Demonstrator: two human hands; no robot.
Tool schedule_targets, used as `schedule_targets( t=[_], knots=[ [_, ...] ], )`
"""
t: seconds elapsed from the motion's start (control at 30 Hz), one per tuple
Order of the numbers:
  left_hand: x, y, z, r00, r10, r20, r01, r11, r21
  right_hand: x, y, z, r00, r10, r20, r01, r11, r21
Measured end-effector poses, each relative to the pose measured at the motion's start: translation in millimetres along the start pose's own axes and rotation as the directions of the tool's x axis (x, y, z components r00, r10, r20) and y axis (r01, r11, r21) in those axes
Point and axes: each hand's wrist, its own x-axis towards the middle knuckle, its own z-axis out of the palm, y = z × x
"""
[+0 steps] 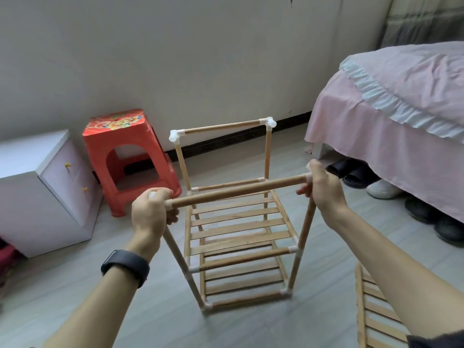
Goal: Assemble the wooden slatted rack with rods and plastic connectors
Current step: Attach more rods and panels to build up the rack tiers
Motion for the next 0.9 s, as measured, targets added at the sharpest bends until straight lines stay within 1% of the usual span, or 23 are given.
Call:
schedule_targets(
  t=[0.07, 0.1, 0.27, 0.37, 0.47, 0.57, 0.63, 0.7, 0.73, 0.83, 0.9],
  knots=[
    [6, 2, 5, 0.998, 0.012, -0.056, -0.009, 0.999, 0.051, -5, 0, -1, 0.999, -0.009, -0.035, 0.009, 1.000, 0.001],
    [9, 3, 7, 0.998, 0.014, -0.056, -0.010, 0.998, 0.069, -7, 0, 0, 0.998, -0.016, -0.065, 0.017, 1.000, 0.002],
    [11, 3, 5, 1.000, 0.003, 0.009, -0.004, 0.991, 0.135, -23, 4, 16, 0.973, -0.086, -0.212, 0.079, 0.996, -0.042],
    [12, 4, 3, 1.000, -0.001, 0.007, -0.001, 0.988, 0.155, -29, 6, 22, 0.964, -0.089, -0.252, 0.086, 0.996, -0.023],
    [10, 6, 4, 1.000, 0.003, 0.015, -0.005, 0.987, 0.161, -26, 5, 19, 0.968, -0.083, -0.235, 0.083, 0.997, -0.008],
    [8, 9, 5, 1.000, 0.003, 0.027, -0.007, 0.988, 0.157, -21, 4, 12, 0.984, -0.093, -0.154, 0.098, 0.995, 0.025],
    [5, 9, 4, 1.000, 0.010, 0.025, -0.014, 0.986, 0.167, -17, 3, 7, 0.994, -0.070, -0.085, 0.075, 0.995, 0.066],
    [-1, 9, 4, 1.000, 0.022, 0.021, -0.025, 0.984, 0.175, -14, 2, 5, 0.997, -0.038, -0.072, 0.044, 0.994, 0.095],
    [-5, 9, 5, 0.999, 0.026, 0.023, -0.029, 0.984, 0.178, -12, 2, 5, 0.995, -0.026, -0.099, 0.036, 0.994, 0.099],
    [-10, 8, 8, 0.999, 0.027, 0.031, -0.032, 0.981, 0.190, -12, 0, 12, 0.971, -0.001, -0.238, 0.017, 0.998, 0.065],
    [-8, 9, 8, 0.999, 0.010, 0.033, -0.016, 0.980, 0.200, -18, -1, 17, 0.957, 0.007, -0.291, 0.002, 1.000, 0.032]
  ],
)
